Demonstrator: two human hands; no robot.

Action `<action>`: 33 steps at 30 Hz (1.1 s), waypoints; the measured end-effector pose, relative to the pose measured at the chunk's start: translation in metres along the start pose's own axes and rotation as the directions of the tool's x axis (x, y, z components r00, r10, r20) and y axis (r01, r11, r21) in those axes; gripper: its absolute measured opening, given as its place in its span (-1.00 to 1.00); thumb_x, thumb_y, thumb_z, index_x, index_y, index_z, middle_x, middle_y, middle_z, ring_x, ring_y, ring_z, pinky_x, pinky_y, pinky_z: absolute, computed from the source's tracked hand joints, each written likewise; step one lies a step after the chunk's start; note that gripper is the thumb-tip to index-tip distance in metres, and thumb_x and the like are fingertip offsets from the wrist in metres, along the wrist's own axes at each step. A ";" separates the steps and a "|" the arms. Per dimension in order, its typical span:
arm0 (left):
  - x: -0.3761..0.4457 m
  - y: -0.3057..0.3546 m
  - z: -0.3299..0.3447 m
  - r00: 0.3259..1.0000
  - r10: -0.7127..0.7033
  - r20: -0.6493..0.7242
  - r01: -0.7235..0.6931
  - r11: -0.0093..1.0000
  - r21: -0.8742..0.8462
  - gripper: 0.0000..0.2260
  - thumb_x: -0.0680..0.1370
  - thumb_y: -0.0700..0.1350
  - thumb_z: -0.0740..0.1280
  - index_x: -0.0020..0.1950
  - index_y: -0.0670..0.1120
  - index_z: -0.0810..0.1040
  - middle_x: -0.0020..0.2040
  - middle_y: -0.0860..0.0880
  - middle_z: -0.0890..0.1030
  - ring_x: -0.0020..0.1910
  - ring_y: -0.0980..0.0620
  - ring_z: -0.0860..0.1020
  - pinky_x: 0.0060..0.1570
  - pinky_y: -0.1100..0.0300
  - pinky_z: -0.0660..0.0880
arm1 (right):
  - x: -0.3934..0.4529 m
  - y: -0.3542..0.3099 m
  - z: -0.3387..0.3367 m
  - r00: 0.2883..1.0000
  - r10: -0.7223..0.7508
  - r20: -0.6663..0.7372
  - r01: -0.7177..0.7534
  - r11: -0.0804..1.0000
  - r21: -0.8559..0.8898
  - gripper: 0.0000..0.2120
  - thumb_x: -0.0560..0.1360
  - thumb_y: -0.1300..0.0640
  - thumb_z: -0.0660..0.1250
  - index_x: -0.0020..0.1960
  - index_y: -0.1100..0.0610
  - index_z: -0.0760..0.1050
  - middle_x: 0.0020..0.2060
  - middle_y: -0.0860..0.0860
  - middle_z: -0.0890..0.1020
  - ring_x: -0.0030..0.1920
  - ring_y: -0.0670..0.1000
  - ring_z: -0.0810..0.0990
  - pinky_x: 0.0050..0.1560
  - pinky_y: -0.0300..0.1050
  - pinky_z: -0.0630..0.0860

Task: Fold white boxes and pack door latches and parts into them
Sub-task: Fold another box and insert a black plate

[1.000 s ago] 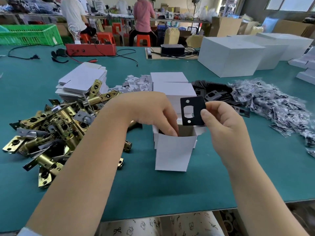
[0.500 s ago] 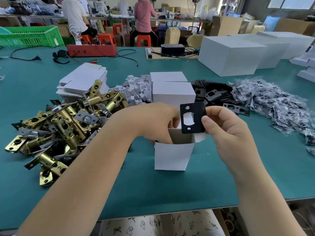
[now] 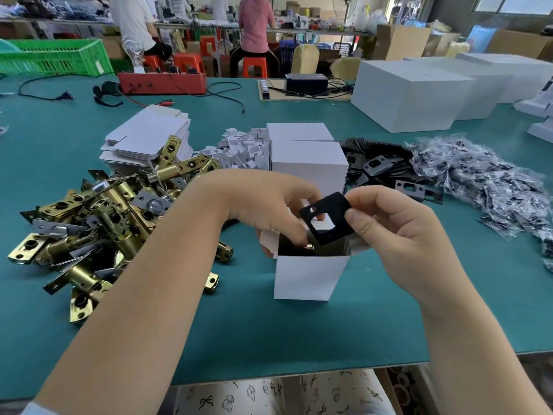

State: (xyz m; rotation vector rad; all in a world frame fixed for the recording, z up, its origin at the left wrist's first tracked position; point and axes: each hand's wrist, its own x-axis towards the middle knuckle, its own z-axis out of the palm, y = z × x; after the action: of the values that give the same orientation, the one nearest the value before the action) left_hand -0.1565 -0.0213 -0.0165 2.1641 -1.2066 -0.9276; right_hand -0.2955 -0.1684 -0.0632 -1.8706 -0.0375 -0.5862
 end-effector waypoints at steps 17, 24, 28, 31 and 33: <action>0.003 -0.009 0.006 0.996 -0.021 -0.082 0.014 0.996 -0.083 -0.81 0.55 -0.18 0.34 0.12 0.02 0.48 0.06 -0.04 0.62 -0.46 0.18 0.54 -0.35 0.21 0.58 | 0.010 -0.020 -0.008 0.943 -0.097 0.318 0.239 0.863 -0.445 -0.87 0.46 0.01 0.30 -0.08 -0.14 0.62 -0.24 -0.16 0.62 -0.08 -0.11 0.53 -0.11 -0.34 0.41; -0.001 -0.022 0.014 0.984 -0.002 -0.180 -0.033 0.981 -0.193 -0.82 0.55 -0.09 0.37 0.12 0.09 0.52 0.08 0.08 0.59 -0.18 0.23 0.60 -0.21 0.31 0.55 | 0.033 0.037 -0.046 0.956 0.106 -0.273 -0.161 0.969 -0.188 -0.89 0.45 0.07 0.34 -0.22 -0.04 0.63 -0.37 -0.15 0.65 -0.29 0.03 0.52 -0.19 -0.10 0.40; -0.002 -0.028 0.027 0.977 0.036 -0.212 -0.127 0.893 -0.432 -0.83 0.54 -0.18 0.39 0.08 0.05 0.58 0.00 0.08 0.62 -0.29 0.23 0.53 -0.29 0.39 0.42 | 0.061 0.097 -0.095 0.867 0.206 -0.453 -0.403 0.825 -0.397 -0.87 0.50 0.16 0.29 -0.02 0.04 0.59 -0.18 -0.04 0.66 -0.29 -0.01 0.50 -0.21 -0.10 0.45; 0.001 -0.033 0.040 0.964 0.065 -0.259 -0.213 0.773 -0.598 -0.82 0.42 -0.15 0.39 -0.02 0.03 0.65 -0.05 0.10 0.67 -0.14 0.19 0.56 -0.11 0.36 0.43 | 0.073 0.135 -0.125 0.807 0.257 -0.532 -0.548 0.662 -0.512 -0.65 0.49 0.20 0.24 0.26 0.07 0.52 0.13 0.17 0.59 -0.02 0.16 0.54 0.05 -0.03 0.44; 0.003 -0.036 0.046 0.956 0.079 -0.281 -0.260 0.667 -0.698 -0.82 0.41 -0.17 0.36 -0.07 0.02 0.69 -0.06 0.05 0.68 -0.14 0.16 0.60 -0.09 0.33 0.50 | 0.077 0.151 -0.135 0.767 0.333 -0.548 -0.628 0.566 -0.535 -0.58 0.50 0.16 0.21 0.35 0.02 0.47 0.23 0.27 0.51 0.06 0.23 0.52 0.13 0.00 0.45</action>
State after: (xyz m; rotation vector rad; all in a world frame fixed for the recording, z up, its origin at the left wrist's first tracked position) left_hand -0.1707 -0.0106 -0.0721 1.4216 -0.7174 -0.8512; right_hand -0.2331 -0.3654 -0.1293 -2.2984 1.1112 -0.6005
